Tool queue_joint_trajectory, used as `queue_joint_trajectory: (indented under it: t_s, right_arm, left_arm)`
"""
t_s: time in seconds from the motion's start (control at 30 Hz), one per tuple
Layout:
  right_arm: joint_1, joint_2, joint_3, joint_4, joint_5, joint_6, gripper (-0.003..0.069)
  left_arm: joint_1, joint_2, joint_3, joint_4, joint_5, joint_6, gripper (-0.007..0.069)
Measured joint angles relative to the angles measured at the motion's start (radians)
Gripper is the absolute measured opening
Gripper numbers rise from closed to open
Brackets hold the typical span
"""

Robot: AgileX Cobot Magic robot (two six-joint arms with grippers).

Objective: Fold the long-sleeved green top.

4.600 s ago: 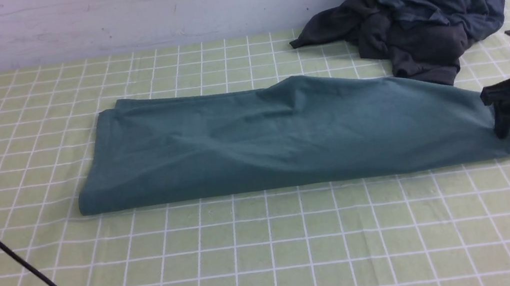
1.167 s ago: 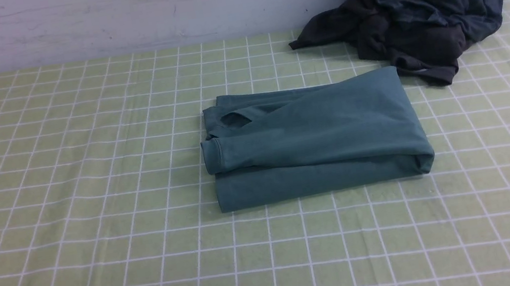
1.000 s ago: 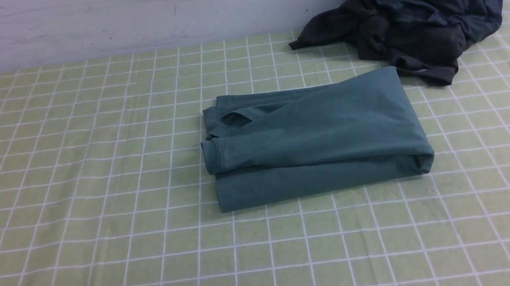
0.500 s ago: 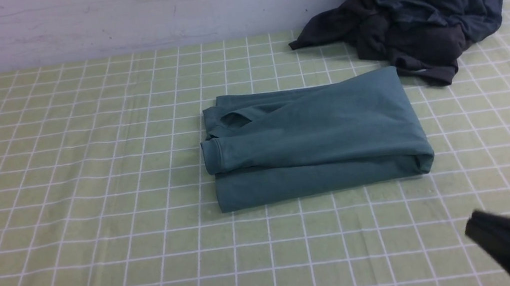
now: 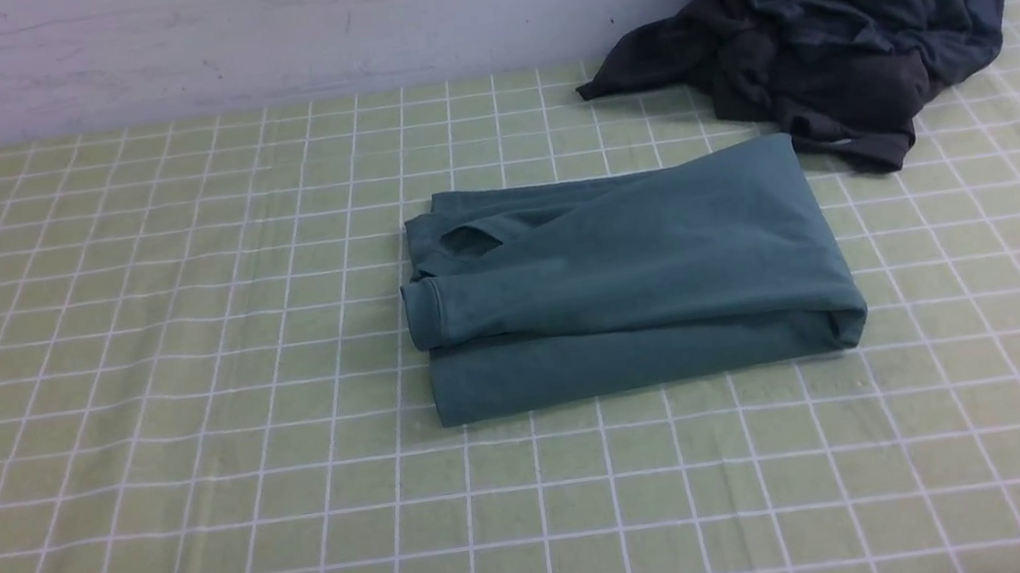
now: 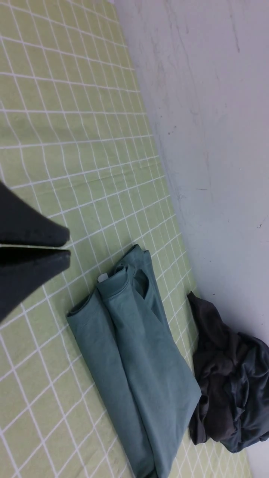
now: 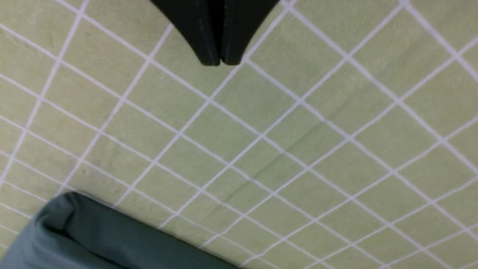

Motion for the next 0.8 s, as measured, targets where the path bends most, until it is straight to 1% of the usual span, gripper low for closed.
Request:
queue_joint_trajectory:
  t_s: [0.1, 0.13, 0.2, 0.27, 0.33, 0.37, 0.4, 0.43, 0.47, 0.53, 0.57, 0.63, 0.7, 0.8]
  right_arm:
    - [-0.047, -0.211, 0.000, 0.028, 0.120, 0.088, -0.0013]
    - [-0.050, -0.223, 0.000, 0.028, 0.127, 0.092, -0.0013]
    - [-0.116, -0.376, 0.000, 0.027, 0.211, 0.138, -0.0013]
    - [-0.175, -0.477, 0.000, 0.027, 0.265, 0.151, -0.0013]
    - [-0.231, -0.528, 0.000, 0.031, 0.276, 0.139, -0.0013]
    - [-0.278, -0.539, 0.000, 0.045, 0.276, 0.111, -0.0013]
    - [-0.286, -0.540, 0.000, 0.054, 0.276, 0.106, -0.0013]
    - [-0.348, -0.544, 0.000, 0.101, 0.277, 0.050, -0.0013]
    - [-0.363, -0.545, 0.000, 0.107, 0.277, 0.041, -0.0013]
    - [-0.434, -0.546, 0.000, 0.185, 0.278, -0.072, -0.0013]
    - [-0.453, -0.546, 0.000, 0.206, 0.278, -0.113, -0.0013]
    - [-0.469, -0.546, 0.000, 0.224, 0.278, -0.149, -0.0013]
    - [-0.487, -0.546, 0.000, 0.258, 0.279, -0.220, -0.0013]
    - [-0.490, -0.546, 0.000, 0.278, 0.282, -0.243, -0.0013]
  left_arm:
    - [0.000, 0.000, 0.000, 0.000, 0.000, 0.000, -0.0003]
    - [0.000, 0.000, 0.000, 0.000, 0.000, 0.000, -0.0003]
    - [0.000, 0.000, 0.000, 0.000, 0.000, 0.000, -0.0003]
    - [0.000, 0.000, 0.000, 0.000, 0.000, 0.000, -0.0003]
    - [0.000, 0.000, 0.000, 0.000, 0.000, 0.000, -0.0003]
    - [0.000, 0.000, 0.000, 0.000, 0.000, 0.000, -0.0003]
    - [0.000, 0.000, 0.000, 0.000, 0.000, 0.000, -0.0003]
    - [0.000, 0.000, 0.000, 0.000, 0.000, 0.000, -0.0003]
    - [0.000, 0.000, 0.000, 0.000, 0.000, 0.000, -0.0003]
    - [0.000, 0.000, 0.000, 0.000, 0.000, 0.000, -0.0003]
    - [0.000, 0.000, 0.000, 0.000, 0.000, 0.000, -0.0003]
    - [0.000, 0.000, 0.000, 0.000, 0.000, 0.000, -0.0003]
    - [0.000, 0.000, 0.000, 0.000, 0.000, 0.000, -0.0003]
    - [0.000, 0.000, 0.000, 0.000, 0.000, 0.000, -0.0003]
